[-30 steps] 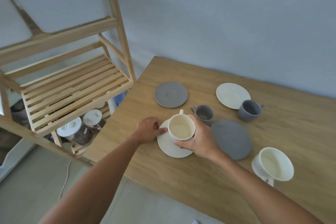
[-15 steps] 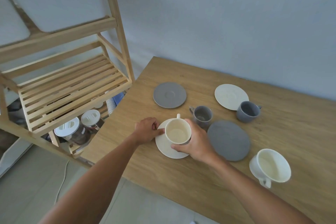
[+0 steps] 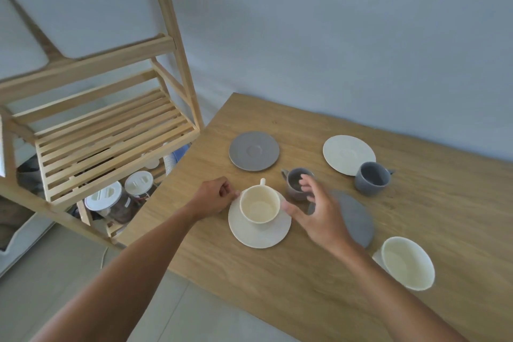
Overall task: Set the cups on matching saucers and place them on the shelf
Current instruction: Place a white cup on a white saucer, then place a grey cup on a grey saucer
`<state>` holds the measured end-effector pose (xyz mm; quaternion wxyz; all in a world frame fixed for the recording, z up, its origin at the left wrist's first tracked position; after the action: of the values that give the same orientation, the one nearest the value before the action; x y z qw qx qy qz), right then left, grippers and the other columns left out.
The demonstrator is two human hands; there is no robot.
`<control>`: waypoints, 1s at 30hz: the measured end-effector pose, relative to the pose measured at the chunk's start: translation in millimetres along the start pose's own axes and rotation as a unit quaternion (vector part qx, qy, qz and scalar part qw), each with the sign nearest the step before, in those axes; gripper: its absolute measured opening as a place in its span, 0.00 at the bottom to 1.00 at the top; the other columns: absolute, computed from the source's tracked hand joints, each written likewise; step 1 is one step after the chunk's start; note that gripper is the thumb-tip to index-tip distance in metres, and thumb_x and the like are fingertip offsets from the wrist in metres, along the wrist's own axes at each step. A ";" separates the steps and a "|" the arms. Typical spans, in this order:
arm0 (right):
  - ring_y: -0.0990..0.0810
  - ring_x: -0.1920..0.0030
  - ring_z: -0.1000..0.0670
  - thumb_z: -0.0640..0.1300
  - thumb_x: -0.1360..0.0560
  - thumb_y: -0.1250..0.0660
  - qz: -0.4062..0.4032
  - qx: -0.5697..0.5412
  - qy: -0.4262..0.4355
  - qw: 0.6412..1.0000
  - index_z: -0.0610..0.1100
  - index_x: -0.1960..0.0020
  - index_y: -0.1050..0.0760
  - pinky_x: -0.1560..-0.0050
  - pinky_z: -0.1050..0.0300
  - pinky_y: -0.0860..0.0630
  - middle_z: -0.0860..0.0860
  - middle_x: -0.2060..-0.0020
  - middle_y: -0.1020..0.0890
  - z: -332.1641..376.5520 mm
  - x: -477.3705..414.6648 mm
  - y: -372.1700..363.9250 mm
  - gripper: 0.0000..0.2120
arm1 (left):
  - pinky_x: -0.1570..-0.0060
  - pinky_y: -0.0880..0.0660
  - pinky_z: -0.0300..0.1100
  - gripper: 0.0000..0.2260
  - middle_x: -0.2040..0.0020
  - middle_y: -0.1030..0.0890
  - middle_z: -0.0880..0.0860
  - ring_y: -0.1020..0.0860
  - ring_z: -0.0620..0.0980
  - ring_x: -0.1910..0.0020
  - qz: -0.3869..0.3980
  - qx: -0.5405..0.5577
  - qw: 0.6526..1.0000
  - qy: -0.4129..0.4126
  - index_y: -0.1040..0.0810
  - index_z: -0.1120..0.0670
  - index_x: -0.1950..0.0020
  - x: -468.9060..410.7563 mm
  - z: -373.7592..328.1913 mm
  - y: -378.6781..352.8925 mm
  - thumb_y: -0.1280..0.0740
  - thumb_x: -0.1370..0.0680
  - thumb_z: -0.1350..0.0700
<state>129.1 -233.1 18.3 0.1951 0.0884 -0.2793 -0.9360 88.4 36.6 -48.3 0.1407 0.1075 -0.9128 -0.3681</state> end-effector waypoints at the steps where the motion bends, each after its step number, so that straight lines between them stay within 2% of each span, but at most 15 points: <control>1: 0.26 0.38 0.58 0.65 0.32 0.28 -0.020 0.009 0.005 1.000 0.54 0.30 0.32 0.36 0.53 0.26 0.59 0.38 0.25 -2.2 -3.2 9.5 0.34 | 0.61 0.29 0.36 0.09 0.63 0.21 0.48 0.25 0.45 0.64 -0.019 0.005 1.000 0.005 0.23 0.54 0.57 -3.2 0.3 5.3 0.30 0.25 0.49; 3: 0.29 0.34 0.57 0.61 0.30 0.28 -0.030 0.042 0.000 0.999 0.53 0.28 0.34 0.35 0.58 0.30 0.56 0.33 0.27 -8.4 -11.8 20.6 0.34 | 0.59 0.29 0.38 0.08 0.64 0.20 0.49 0.24 0.45 0.64 -0.059 0.016 0.998 0.007 0.23 0.55 0.55 -12.8 0.3 16.9 0.30 0.24 0.51; 5: 0.35 0.28 0.53 0.59 0.28 0.28 -0.001 0.094 -0.027 0.995 0.52 0.25 0.39 0.34 0.61 0.38 0.53 0.27 0.32 -20.5 -21.7 20.0 0.36 | 0.58 0.30 0.40 0.08 0.64 0.20 0.52 0.25 0.47 0.63 -0.079 0.020 0.997 0.012 0.24 0.56 0.50 -26.2 -1.9 25.6 0.32 0.23 0.52; 7: 0.40 0.24 0.50 0.58 0.28 0.28 0.030 0.128 -0.059 0.990 0.52 0.23 0.44 0.32 0.57 0.39 0.52 0.23 0.38 -35.2 -29.5 13.9 0.40 | 0.58 0.30 0.41 0.11 0.63 0.21 0.53 0.25 0.47 0.60 -0.077 0.038 0.996 0.041 0.26 0.54 0.42 -42.6 0.7 31.2 0.33 0.22 0.51; 10: 0.39 0.24 0.49 0.59 0.31 0.25 0.037 0.129 -0.115 0.984 0.51 0.22 0.45 0.30 0.51 0.36 0.52 0.23 0.38 -51.0 -39.5 7.6 0.46 | 0.50 0.27 0.45 0.18 0.62 0.20 0.51 0.22 0.49 0.55 -0.065 0.050 0.994 0.067 0.29 0.53 0.35 -76.2 6.0 37.8 0.34 0.22 0.47; 12: 0.35 0.26 0.49 0.60 0.34 0.23 0.034 0.122 -0.138 0.982 0.51 0.22 0.44 0.30 0.49 0.34 0.52 0.24 0.35 -57.7 -46.2 4.2 0.48 | 0.49 0.23 0.46 0.19 0.62 0.19 0.50 0.20 0.50 0.56 -0.047 0.053 0.996 0.062 0.28 0.53 0.36 -95.5 5.8 38.8 0.32 0.23 0.46; 15: 0.29 0.31 0.51 0.62 0.37 0.22 0.038 0.101 -0.129 0.986 0.53 0.26 0.37 0.33 0.48 0.28 0.55 0.30 0.27 -57.9 -57.3 -3.4 0.45 | 0.57 0.25 0.40 0.12 0.65 0.17 0.53 0.20 0.46 0.64 -0.003 0.054 0.998 0.043 0.25 0.51 0.43 -114.6 0.5 36.0 0.30 0.23 0.50; 18: 0.24 0.40 0.57 0.59 0.38 0.20 0.026 0.067 -0.120 0.990 0.56 0.34 0.29 0.43 0.57 0.24 0.60 0.39 0.22 -51.9 -65.8 -5.4 0.36 | 0.54 0.23 0.44 0.08 0.61 0.16 0.59 0.20 0.47 0.67 0.023 0.051 0.998 0.034 0.24 0.51 0.47 -126.4 3.6 35.9 0.28 0.25 0.54; 21: 0.25 0.48 0.62 0.57 0.38 0.19 -0.010 0.032 -0.109 0.993 0.61 0.39 0.31 0.53 0.68 0.30 0.66 0.47 0.24 -35.9 -82.5 1.0 0.32 | 0.59 0.25 0.41 0.08 0.61 0.16 0.57 0.19 0.47 0.69 0.043 0.079 0.995 0.041 0.23 0.51 0.50 -132.4 9.8 35.6 0.26 0.26 0.54; 25: 0.26 0.49 0.70 0.53 0.37 0.18 -0.036 0.006 -0.061 0.997 0.61 0.40 0.31 0.52 0.74 0.31 0.71 0.50 0.27 -4.2 -124.5 -3.7 0.31 | 0.60 0.25 0.41 0.10 0.63 0.15 0.57 0.18 0.44 0.69 0.044 0.101 0.993 0.041 0.22 0.53 0.49 -134.7 16.0 34.4 0.26 0.27 0.52; 28: 0.24 0.47 0.67 0.52 0.37 0.18 -0.004 -0.008 -0.037 0.999 0.60 0.40 0.29 0.49 0.71 0.27 0.67 0.49 0.22 11.7 -155.2 -28.0 0.30 | 0.56 0.22 0.47 0.11 0.63 0.15 0.56 0.18 0.44 0.68 0.047 0.123 0.990 0.051 0.22 0.53 0.50 -134.8 22.9 32.1 0.26 0.27 0.51; 30: 0.23 0.45 0.65 0.51 0.37 0.18 0.022 -0.013 -0.031 0.999 0.60 0.40 0.28 0.47 0.67 0.24 0.66 0.48 0.21 14.2 -171.0 -46.6 0.30 | 0.56 0.21 0.47 0.11 0.63 0.15 0.56 0.18 0.45 0.68 0.054 0.137 0.987 0.056 0.22 0.53 0.49 -134.1 23.2 31.3 0.26 0.27 0.51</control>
<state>265.8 -119.5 13.8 0.2081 0.0503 -0.2748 -0.9374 203.4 113.9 -66.1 0.1952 0.0963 -0.9498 -0.2248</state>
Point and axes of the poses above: each hand's wrist, its own x-axis away from the middle knuckle, its own y-axis out of the back of the hand, z = x × y, the point moved 9 cm from there along -x, towards the middle knuckle
